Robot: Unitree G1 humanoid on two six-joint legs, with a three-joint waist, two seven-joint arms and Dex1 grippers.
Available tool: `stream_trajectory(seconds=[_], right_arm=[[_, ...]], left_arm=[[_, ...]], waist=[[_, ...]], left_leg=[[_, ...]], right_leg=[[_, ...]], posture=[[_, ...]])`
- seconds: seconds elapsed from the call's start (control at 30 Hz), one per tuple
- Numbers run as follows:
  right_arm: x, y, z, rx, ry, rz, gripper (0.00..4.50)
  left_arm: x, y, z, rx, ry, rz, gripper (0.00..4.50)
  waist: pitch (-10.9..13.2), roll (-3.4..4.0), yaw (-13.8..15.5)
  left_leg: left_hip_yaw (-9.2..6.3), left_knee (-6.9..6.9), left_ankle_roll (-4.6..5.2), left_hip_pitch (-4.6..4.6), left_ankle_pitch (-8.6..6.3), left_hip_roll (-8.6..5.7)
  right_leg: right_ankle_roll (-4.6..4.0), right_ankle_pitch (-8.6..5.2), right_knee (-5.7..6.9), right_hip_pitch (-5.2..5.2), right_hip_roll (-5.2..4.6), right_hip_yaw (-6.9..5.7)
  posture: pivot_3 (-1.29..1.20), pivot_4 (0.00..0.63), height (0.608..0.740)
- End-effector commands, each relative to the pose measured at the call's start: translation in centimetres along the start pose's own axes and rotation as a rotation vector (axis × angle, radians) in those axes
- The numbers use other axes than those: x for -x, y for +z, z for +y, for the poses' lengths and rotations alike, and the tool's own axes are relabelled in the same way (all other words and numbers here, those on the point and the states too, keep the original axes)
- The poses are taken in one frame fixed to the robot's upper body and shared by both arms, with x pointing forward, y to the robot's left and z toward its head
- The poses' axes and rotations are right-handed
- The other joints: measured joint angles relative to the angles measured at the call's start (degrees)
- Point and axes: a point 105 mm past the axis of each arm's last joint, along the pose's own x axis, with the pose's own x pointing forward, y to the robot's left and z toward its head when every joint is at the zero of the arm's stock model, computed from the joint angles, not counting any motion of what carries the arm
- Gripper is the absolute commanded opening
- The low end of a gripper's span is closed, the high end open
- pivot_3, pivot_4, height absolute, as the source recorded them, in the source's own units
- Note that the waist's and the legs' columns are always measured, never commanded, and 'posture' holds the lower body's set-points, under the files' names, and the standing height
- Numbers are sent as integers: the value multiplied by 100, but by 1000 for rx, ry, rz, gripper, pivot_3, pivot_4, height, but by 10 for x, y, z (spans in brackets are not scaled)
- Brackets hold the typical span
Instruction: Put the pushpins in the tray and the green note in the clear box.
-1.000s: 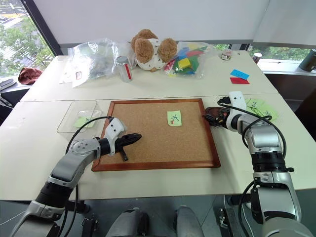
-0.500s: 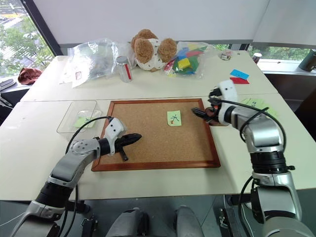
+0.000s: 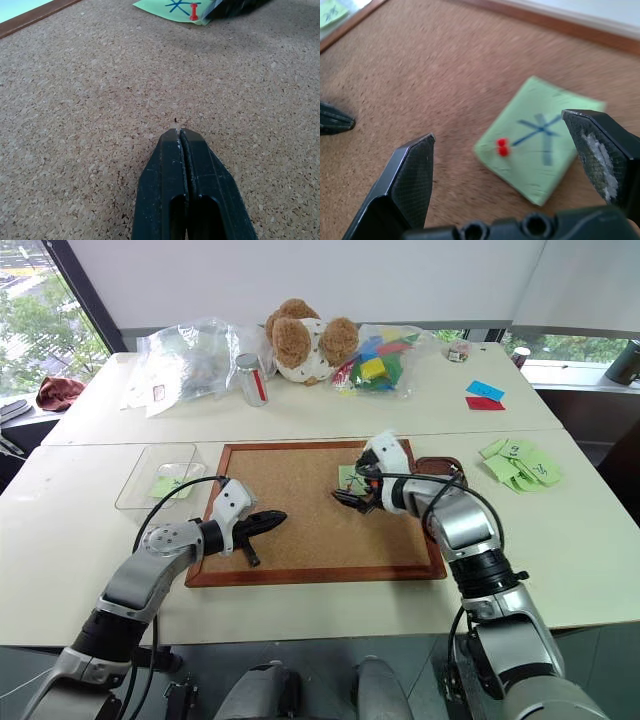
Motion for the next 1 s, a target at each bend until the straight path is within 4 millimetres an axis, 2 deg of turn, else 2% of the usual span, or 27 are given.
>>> stream_trajectory(seconds=[0.03, 0.07, 0.17, 0.2, 0.3, 0.53, 0.87, 1.0], right_arm=[[0, 17, -7, 28, -21, -54, 3896], [0, 17, -8, 28, -22, -54, 3587], [-2, 17, -10, 24, -26, -55, 2158], [-2, 17, -11, 24, -26, -54, 1494], [-2, 16, -10, 23, -23, -55, 42], [4, 18, -4, 44, -9, -55, 42], [33, 53, -12, 70, -61, -135, 42], [42, 57, -9, 96, -56, -136, 42]], left_arm=[[3, -20, -4, 34, 3, 73, 0], [3, -20, -3, 34, 4, 74, 0], [4, -20, -3, 34, 7, 74, 0], [4, -20, -3, 34, 8, 74, 0], [4, -20, -3, 33, 10, 74, 0], [4, -20, -4, 34, 11, 73, 0], [3, -23, -6, 43, 0, 80, 0], [2, -22, -5, 50, 1, 74, 0]], waist=[[0, 0, -5], [0, 0, -8], [0, 0, -11], [0, 0, -11], [0, 0, -11], [0, 0, -11], [0, 0, -7], [0, 0, -6]], left_leg=[[0, 0, 0, 0, 0, 0], [0, 0, 0, 0, 0, 0], [0, -3, 0, 0, 0, 0], [0, -3, 0, 0, 0, 0], [0, -3, 0, 0, 0, 0], [0, -3, 0, 0, 0, 1], [0, -6, 0, -2, 0, 0], [0, -7, 0, -2, -1, 1]], right_leg=[[0, 0, -1, 0, 0, 0], [0, 0, -1, 0, 0, 0], [0, 0, -1, -2, 1, 0], [0, 0, -1, -2, 1, 0], [0, 0, -1, -2, 1, 1], [0, 0, 0, -3, 1, 0], [0, 0, -2, -6, 0, 1], [0, 0, -2, -6, 0, 1]], posture=[[0, 150, 740], [0, 150, 740], [0, 150, 740], [0, 150, 740], [0, 150, 740], [0, 150, 740], [0, 150, 740], [0, 150, 740]])
